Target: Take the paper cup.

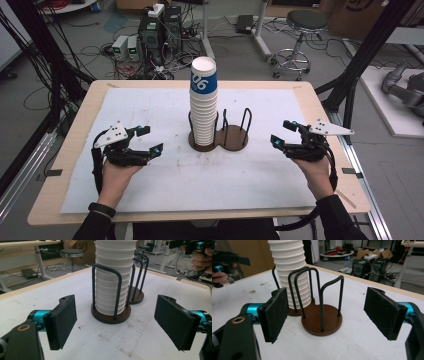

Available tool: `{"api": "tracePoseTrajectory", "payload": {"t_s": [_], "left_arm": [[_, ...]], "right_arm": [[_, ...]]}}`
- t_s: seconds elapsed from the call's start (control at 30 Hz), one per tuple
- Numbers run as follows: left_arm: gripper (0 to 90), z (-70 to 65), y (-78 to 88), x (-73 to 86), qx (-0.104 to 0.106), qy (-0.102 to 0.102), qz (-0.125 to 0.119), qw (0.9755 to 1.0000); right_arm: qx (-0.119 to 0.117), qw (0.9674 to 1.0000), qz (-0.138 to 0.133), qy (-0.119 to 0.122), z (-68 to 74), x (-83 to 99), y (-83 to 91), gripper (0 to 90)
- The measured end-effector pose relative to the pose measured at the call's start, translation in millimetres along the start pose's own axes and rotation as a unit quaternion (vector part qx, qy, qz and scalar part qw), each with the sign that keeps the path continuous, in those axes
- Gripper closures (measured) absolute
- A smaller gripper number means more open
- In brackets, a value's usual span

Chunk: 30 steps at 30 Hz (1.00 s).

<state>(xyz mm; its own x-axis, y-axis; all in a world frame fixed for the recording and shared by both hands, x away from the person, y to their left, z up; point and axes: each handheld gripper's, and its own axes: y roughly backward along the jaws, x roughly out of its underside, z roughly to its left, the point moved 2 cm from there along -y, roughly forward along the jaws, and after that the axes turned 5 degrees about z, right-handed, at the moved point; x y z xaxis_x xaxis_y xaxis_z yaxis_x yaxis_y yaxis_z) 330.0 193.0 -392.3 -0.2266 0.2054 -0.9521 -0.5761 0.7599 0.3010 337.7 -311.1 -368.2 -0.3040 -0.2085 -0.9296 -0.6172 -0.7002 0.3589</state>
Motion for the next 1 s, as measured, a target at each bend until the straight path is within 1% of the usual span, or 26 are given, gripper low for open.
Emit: {"api": "tracePoseTrajectory", "payload": {"t_s": [0.07,0.17,0.23,0.33,0.37,0.4,0.43,0.47,0.5,0.53,0.6,0.7,0.73,0.77,0.87,0.93,0.97,1.0], "left_arm": [[18.0,-0.6,-0.1,-2.0,-0.001,-0.006,0.003,1.0],[17.9,-1.5,0.6,-4.0,-0.001,-0.005,0.005,1.0],[18.0,-3.5,0.8,-6.5,0.005,-0.003,0.0,1.0],[17.9,-5.1,-1.3,-13.2,0.012,0.001,0.005,0.9999],[17.9,-5.1,-1.3,-13.2,0.012,0.001,0.005,0.9999],[17.8,-5.8,-2.6,-16.8,0.015,0.003,0.001,0.9999],[17.8,-5.8,-2.6,-16.8,0.015,0.003,0.001,0.9999],[17.8,-6.1,-3.0,-18.0,0.02,-0.001,0.002,0.9998],[17.8,-6.6,-3.7,-18.7,0.019,-0.003,0.001,0.9998],[17.8,-6.9,-3.9,-19.3,0.018,-0.004,0.0,0.9998],[17.7,-7.0,-4.1,-19.5,0.024,-0.003,-0.001,0.9997],[16.5,-7.5,-4.0,-20.8,0.025,-0.003,-0.001,0.9997],[16.1,-8.0,-4.4,-21.8,0.028,-0.001,0.0,0.9996],[15.4,-8.4,-5.2,-22.9,0.032,-0.001,0.001,0.9995],[12.7,-8.4,-9.6,-27.4,0.03,-0.004,0.005,0.9995],[12.2,-6.9,-14.2,-31.5,0.029,0.004,-0.002,0.9996],[9.2,-5.9,-17.1,-34.0,0.032,0.007,-0.008,0.9994],[9.2,-5.4,-20.7,-36.7,0.033,0.009,-0.008,0.9994]], "right_arm": [[0.0,1.0,-0.003,-0.003,-2.0,0.3,0.4,20.4],[0.002,1.0,-0.003,-0.004,-3.6,0.7,0.9,20.4],[0.0,1.0,-0.001,-0.004,-4.4,1.4,0.6,20.4],[0.005,1.0,-0.001,-0.001,-2.9,1.3,1.2,20.5],[0.005,1.0,0.0,0.0,-2.4,1.1,1.6,20.5],[0.004,1.0,-0.001,0.002,-2.3,0.8,1.7,20.4],[0.004,1.0,-0.001,0.002,-2.3,0.8,1.7,20.4],[0.002,1.0,-0.001,0.001,-1.7,0.2,1.5,20.4],[0.002,1.0,-0.001,0.001,-1.7,0.2,1.5,20.4],[-0.002,1.0,-0.001,0.005,0.2,-1.2,-0.2,20.4],[-0.007,0.9999,0.0,0.014,2.6,-3.1,-2.9,20.4],[-0.01,0.9997,0.004,0.023,6.7,-6.2,-8.4,20.4],[-0.01,0.9996,0.005,0.025,7.8,-6.8,-10.0,20.4],[-0.009,0.9995,0.005,0.029,8.5,-7.3,-11.5,20.4],[-0.009,0.9994,0.007,0.032,10.3,-8.0,-14.0,20.4],[-0.009,0.9994,0.008,0.032,10.9,-8.1,-14.1,20.4],[-0.009,0.9994,0.006,0.033,10.8,-8.6,-14.6,20.4],[-0.009,0.9994,0.006,0.033,10.8,-8.6,-14.6,20.4]]}}
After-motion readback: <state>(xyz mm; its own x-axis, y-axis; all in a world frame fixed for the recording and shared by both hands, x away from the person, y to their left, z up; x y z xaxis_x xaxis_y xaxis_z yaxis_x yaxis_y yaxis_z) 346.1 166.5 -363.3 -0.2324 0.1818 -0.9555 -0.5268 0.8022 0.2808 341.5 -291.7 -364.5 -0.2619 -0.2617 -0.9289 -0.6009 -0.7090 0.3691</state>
